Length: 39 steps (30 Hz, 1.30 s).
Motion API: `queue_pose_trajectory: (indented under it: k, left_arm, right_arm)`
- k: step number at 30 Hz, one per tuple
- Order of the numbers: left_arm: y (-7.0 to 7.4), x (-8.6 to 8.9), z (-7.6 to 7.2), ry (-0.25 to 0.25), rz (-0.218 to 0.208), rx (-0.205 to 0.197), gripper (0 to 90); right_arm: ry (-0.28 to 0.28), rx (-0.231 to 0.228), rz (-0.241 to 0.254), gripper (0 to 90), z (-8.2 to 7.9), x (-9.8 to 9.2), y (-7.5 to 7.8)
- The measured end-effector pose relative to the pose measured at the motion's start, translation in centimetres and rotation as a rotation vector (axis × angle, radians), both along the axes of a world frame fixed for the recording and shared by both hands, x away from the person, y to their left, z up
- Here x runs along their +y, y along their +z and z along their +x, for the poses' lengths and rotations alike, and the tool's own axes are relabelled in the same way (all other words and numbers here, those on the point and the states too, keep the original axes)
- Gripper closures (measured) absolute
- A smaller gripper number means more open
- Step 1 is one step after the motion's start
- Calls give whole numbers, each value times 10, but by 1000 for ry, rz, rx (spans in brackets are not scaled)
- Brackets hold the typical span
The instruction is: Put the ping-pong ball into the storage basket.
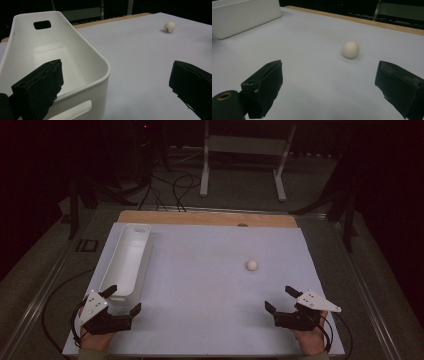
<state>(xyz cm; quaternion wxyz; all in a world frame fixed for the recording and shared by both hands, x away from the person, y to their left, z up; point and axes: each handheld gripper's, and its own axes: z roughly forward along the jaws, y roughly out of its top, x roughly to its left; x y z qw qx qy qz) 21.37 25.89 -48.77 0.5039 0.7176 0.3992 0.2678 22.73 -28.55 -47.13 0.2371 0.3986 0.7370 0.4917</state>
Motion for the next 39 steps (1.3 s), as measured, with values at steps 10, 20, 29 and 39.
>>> queue_pose_trajectory:
  k: [10, 20, 29, 39]
  left_arm:
    - [-1, 1, 0, -2, -12, -1, 0]
    - [-1, 0, 0, -11, -3, -2, 0]
    - [-1, -1, 1, -18, 7, -1, 0]
    - [0, -1, 1, -18, 11, 4, 1]
  right_arm:
    - [9, 15, -14, 70, 8, 9, 9]
    - [7, 37, -20, 70, 17, 11, 17]
    - [0, 60, -39, 70, 25, 11, 20]
    - [2, 86, -47, 70, 32, 12, 23]
